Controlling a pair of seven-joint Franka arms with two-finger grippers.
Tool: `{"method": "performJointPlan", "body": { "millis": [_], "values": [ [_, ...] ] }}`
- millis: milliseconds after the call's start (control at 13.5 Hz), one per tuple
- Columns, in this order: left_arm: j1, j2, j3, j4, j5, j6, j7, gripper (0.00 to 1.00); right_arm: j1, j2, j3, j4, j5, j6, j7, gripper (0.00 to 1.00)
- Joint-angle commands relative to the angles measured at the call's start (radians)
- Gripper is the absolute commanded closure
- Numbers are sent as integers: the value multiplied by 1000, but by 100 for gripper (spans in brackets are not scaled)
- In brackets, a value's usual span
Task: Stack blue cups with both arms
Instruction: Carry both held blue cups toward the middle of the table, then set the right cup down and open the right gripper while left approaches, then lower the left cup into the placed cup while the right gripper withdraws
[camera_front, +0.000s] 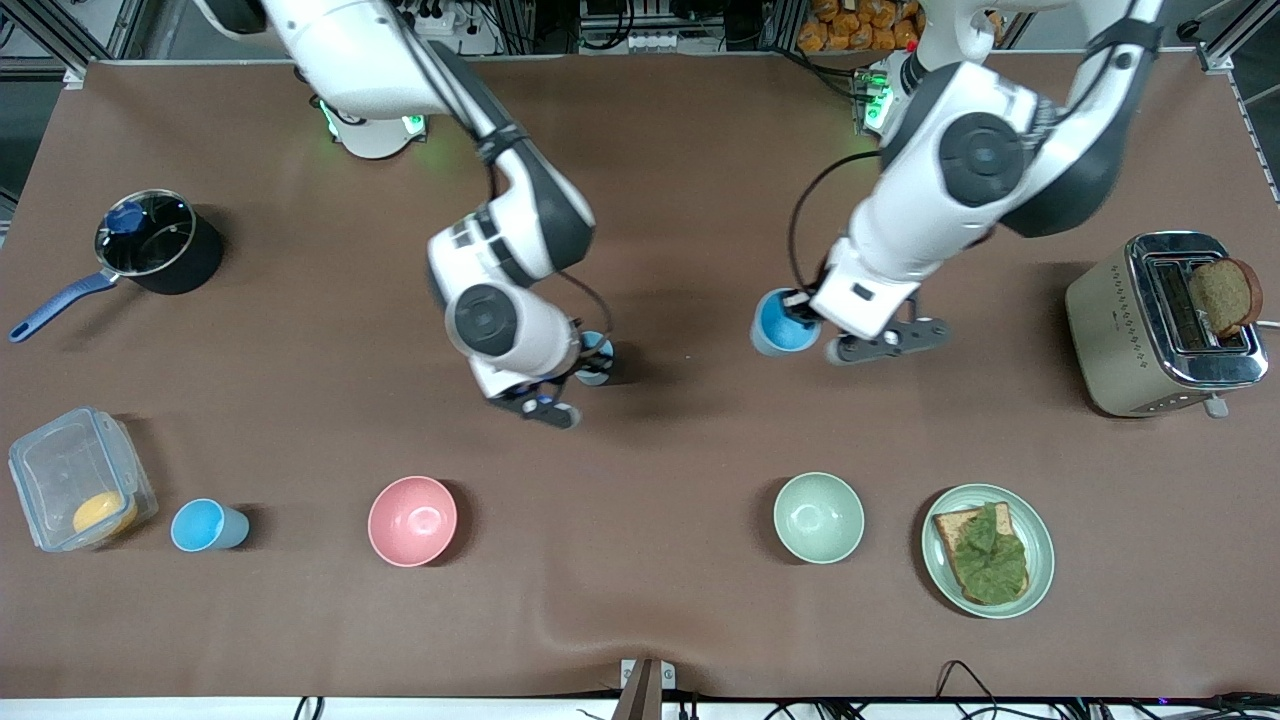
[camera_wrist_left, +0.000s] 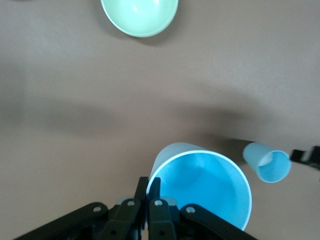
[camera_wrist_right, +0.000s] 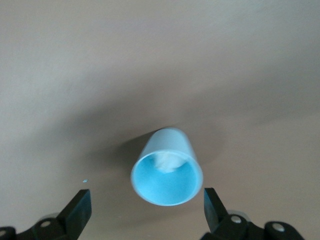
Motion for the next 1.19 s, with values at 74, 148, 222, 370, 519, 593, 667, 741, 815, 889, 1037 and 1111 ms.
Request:
{"method": "performJointPlan", "body": {
  "millis": [74, 148, 222, 370, 519, 593, 667, 741, 815, 889, 1037, 1111],
  "values": [
    [-104, 122, 8, 142, -2, -9, -160, 100, -197, -80, 13, -4, 7, -206, -232, 0],
    [-130, 146, 9, 157, 13, 9, -196, 100, -251, -92, 11, -5, 3, -252, -313, 0],
    [-158, 164, 10, 163, 30, 38, -246, 100, -297, -100, 13, -5, -22, -295, -365, 0],
    [-213, 201, 10, 165, 61, 124, -350, 100, -373, -106, 14, -5, -129, -360, -468, 0],
    [-271, 238, 13, 166, 90, 202, -439, 100, -423, -120, 10, -5, -181, -389, -605, 0],
    [-293, 264, 15, 182, 113, 225, -490, 100, -453, -133, 5, -5, -184, -403, -651, 0],
    [-326, 296, 16, 209, 142, 232, -562, 100, -478, -138, 5, -5, -192, -403, -680, 0],
    [-357, 326, 28, 232, 177, 232, -637, 100, -505, -175, 5, -19, -206, -396, -693, 0],
    [-388, 351, 36, 243, 212, 232, -683, 100, -518, -224, 5, -54, -233, -383, -693, 0],
    [-415, 373, 44, 251, 229, 235, -713, 100, -526, -268, 5, -80, -259, -339, -694, 0],
    [-487, 402, 97, 261, 246, 256, -759, 100, -556, -416, 7, -202, -286, -240, -691, 0],
    [-526, 413, 135, 261, 246, 275, -771, 100, -584, -499, 8, -264, -286, -190, -691, 0]
  ]
}}
